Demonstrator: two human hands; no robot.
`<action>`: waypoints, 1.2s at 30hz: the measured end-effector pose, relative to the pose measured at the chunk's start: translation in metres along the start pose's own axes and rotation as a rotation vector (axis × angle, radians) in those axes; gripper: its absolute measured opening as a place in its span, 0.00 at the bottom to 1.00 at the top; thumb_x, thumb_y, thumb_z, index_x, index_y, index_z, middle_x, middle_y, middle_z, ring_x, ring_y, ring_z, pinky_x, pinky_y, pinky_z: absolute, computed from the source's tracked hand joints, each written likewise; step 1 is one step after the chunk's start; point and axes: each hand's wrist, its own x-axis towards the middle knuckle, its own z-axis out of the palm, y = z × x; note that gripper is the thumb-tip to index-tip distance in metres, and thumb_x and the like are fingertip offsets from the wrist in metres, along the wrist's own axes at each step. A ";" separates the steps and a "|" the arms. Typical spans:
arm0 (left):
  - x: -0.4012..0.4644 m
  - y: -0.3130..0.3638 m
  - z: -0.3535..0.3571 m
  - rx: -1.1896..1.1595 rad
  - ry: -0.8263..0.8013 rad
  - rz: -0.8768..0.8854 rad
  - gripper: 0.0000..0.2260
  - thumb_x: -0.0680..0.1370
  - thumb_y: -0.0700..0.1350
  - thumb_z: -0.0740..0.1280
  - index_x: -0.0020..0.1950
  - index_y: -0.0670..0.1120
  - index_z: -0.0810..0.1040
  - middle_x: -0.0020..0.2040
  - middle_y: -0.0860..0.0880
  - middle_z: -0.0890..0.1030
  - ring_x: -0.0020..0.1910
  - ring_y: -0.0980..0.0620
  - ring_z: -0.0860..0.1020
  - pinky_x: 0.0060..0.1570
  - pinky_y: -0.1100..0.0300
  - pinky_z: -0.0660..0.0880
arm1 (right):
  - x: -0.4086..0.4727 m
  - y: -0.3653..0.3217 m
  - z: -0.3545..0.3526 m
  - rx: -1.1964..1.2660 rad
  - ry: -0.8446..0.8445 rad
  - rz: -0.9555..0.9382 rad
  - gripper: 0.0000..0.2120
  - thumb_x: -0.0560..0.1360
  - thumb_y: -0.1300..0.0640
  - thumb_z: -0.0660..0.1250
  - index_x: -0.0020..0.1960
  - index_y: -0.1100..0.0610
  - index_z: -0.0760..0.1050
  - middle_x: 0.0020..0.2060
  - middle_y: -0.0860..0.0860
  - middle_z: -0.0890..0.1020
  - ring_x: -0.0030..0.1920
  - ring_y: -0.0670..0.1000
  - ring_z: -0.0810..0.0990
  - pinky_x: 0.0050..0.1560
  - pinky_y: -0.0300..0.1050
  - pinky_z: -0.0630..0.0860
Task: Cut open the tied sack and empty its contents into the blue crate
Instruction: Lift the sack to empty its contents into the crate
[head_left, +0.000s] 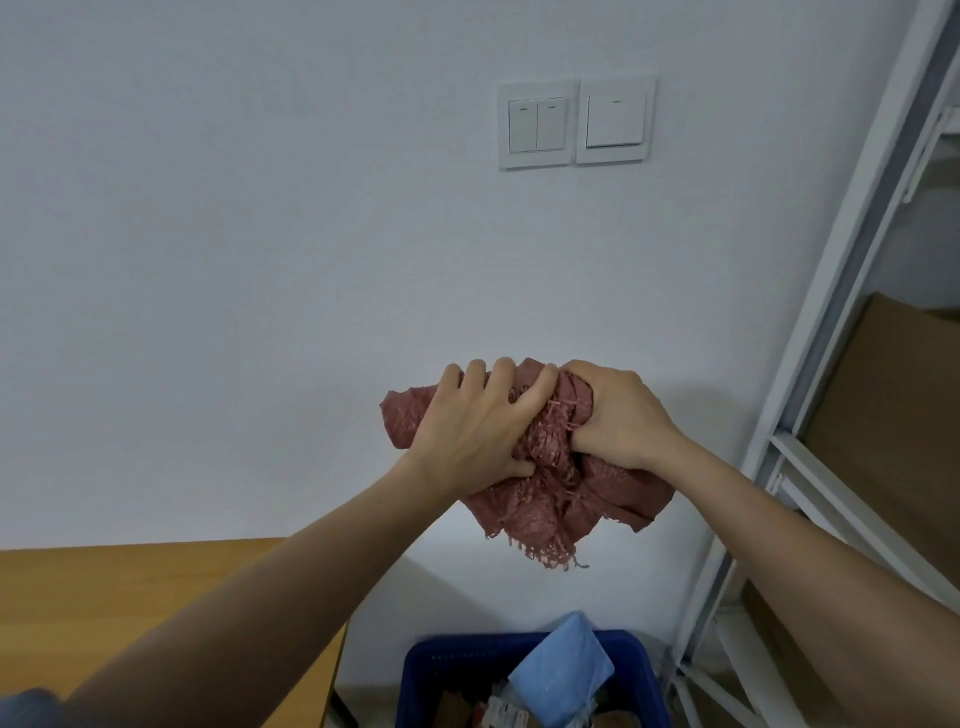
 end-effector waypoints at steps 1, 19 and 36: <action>0.000 -0.001 0.001 -0.019 -0.003 0.011 0.47 0.55 0.69 0.74 0.68 0.48 0.66 0.47 0.43 0.77 0.37 0.45 0.73 0.37 0.52 0.71 | 0.000 0.000 0.000 0.003 -0.023 -0.004 0.26 0.57 0.57 0.68 0.54 0.40 0.72 0.42 0.43 0.81 0.45 0.52 0.79 0.45 0.52 0.79; 0.002 -0.019 0.010 -0.746 -0.251 -0.534 0.30 0.59 0.59 0.74 0.57 0.51 0.71 0.46 0.52 0.80 0.44 0.48 0.79 0.43 0.53 0.76 | -0.022 0.001 0.016 -0.156 -0.114 -0.214 0.64 0.52 0.30 0.75 0.71 0.31 0.32 0.76 0.48 0.39 0.75 0.57 0.40 0.73 0.64 0.50; 0.005 -0.014 0.013 -1.215 -0.596 -0.587 0.32 0.59 0.64 0.74 0.58 0.51 0.75 0.52 0.53 0.81 0.50 0.54 0.80 0.53 0.55 0.78 | -0.018 0.013 0.026 -0.457 0.074 -0.249 0.39 0.64 0.39 0.73 0.71 0.43 0.61 0.51 0.49 0.75 0.51 0.55 0.75 0.40 0.44 0.66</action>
